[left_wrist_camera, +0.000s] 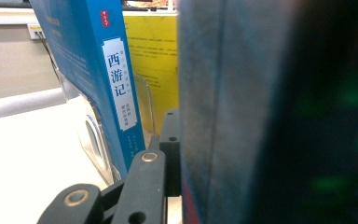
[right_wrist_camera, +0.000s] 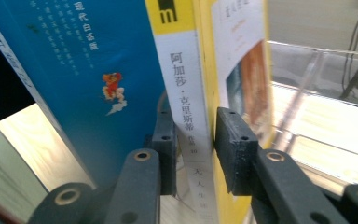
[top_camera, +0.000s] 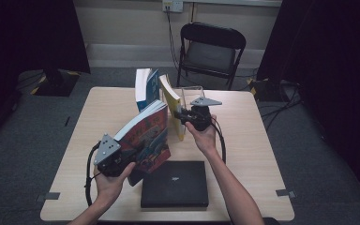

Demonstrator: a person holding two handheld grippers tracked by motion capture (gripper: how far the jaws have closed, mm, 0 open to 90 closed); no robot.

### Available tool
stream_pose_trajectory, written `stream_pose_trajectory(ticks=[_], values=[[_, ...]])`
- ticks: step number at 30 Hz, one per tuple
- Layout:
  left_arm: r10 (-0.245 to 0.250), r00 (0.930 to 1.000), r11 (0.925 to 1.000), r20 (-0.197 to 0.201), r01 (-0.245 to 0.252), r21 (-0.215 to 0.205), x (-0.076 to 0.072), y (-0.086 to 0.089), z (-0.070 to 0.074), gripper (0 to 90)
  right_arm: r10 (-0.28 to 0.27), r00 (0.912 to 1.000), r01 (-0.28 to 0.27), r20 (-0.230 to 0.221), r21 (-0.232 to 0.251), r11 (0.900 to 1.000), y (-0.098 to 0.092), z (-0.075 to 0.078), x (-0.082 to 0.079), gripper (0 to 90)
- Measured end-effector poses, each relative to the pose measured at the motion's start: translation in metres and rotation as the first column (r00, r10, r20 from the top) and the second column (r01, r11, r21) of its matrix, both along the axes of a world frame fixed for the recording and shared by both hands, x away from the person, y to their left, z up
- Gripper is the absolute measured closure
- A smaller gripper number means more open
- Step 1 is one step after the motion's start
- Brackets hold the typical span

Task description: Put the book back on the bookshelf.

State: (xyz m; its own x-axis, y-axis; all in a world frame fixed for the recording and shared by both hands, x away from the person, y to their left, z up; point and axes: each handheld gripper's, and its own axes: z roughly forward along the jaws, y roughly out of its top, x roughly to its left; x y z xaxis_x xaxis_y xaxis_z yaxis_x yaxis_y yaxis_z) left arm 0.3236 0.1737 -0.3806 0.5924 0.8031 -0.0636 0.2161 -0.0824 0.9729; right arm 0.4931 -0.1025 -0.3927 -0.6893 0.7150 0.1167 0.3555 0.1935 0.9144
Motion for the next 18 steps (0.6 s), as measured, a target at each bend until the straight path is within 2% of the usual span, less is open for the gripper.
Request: stream_pose_trajectory(ticks=[3,10,15,18], values=[[0.006,0.9999,1.0,-0.008,-0.006,-0.003,0.002,-0.001,0.001,74.5,-0.016,0.9999,0.016,0.005,-0.005,1.0,-0.007,0.0,-0.001,73.1],[0.024,0.9996,0.9997,-0.017,-0.024,-0.002,0.005,-0.005,0.003,74.6,-0.085,0.9963,0.086,-0.004,0.023,0.996,-0.022,-0.001,-0.003,74.5],[0.034,0.9991,0.9994,-0.026,-0.034,0.008,0.013,-0.015,0.006,74.6,-0.102,0.9948,0.102,-0.003,0.026,0.994,-0.026,-0.002,-0.004,75.4],[0.031,0.999,0.9995,-0.032,-0.031,0.0,0.018,-0.02,0.007,74.6,-0.099,0.995,0.099,-0.003,0.026,0.995,-0.025,-0.002,-0.004,75.4]])
